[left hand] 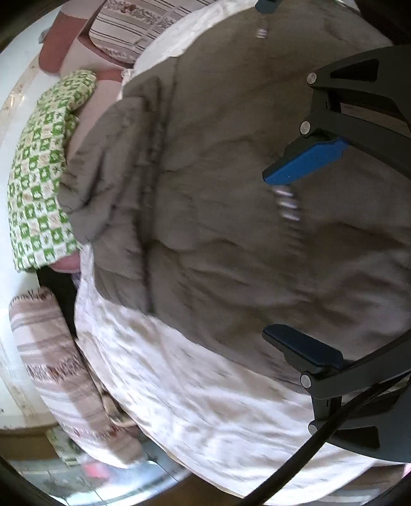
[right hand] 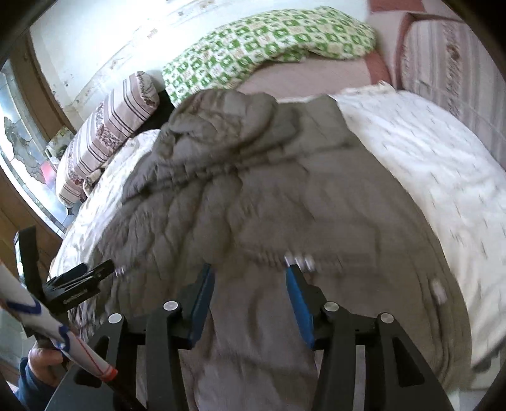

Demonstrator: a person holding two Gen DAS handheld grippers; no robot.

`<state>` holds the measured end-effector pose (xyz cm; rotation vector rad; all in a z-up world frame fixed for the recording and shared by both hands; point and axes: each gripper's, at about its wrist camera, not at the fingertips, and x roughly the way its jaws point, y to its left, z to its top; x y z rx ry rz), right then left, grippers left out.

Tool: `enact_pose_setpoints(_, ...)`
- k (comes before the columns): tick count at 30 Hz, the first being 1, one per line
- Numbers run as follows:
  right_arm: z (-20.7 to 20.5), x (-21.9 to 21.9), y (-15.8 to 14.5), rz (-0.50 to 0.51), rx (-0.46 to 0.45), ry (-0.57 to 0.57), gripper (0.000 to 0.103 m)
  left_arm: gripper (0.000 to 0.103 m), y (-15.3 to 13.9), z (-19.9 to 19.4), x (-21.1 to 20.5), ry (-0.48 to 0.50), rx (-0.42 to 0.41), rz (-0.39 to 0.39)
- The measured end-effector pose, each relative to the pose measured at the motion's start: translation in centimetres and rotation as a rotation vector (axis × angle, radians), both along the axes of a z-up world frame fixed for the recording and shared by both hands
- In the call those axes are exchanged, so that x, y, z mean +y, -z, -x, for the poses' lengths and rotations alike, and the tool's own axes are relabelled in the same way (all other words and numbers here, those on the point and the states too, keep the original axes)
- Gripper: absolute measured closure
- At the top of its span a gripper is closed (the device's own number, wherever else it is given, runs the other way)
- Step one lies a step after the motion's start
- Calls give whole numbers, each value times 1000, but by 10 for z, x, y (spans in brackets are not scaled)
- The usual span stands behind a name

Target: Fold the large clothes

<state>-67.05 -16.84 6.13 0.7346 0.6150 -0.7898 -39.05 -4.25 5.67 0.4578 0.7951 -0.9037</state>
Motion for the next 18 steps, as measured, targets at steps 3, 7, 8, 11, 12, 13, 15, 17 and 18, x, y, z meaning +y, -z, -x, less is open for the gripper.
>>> enact_pose_setpoints(3, 21, 20, 10, -20, 13, 49, 52, 14, 2, 4, 34, -63, 4, 10)
enact_pose_setpoints(7, 40, 37, 23, -53, 23, 96, 50, 14, 12, 9, 62, -101, 30, 11)
enact_pose_setpoints(8, 40, 38, 26, -64, 24, 92, 50, 14, 16, 10, 62, -96, 30, -7)
enact_pose_setpoints(11, 37, 37, 35, -85, 51, 85, 49, 11, 25, 20, 59, -92, -28, -51)
enact_pose_setpoints(12, 36, 37, 37, -85, 59, 81, 49, 10, 26, 22, 58, -90, -40, -55)
enact_pose_setpoints(13, 35, 38, 38, -82, 64, 78, 48, 10, 27, 23, 58, -90, -45, -55)
enact_pose_setpoints(15, 35, 37, 39, -78, 65, 76, 48, 9, 29, 24, 58, -90, -47, -54)
enact_pose_setpoints(17, 35, 36, 42, -86, 63, 80, 48, 8, 29, 24, 59, -89, -50, -54)
enact_pose_setpoints(18, 34, 36, 43, -88, 63, 83, 47, 8, 30, 25, 59, -86, -58, -55)
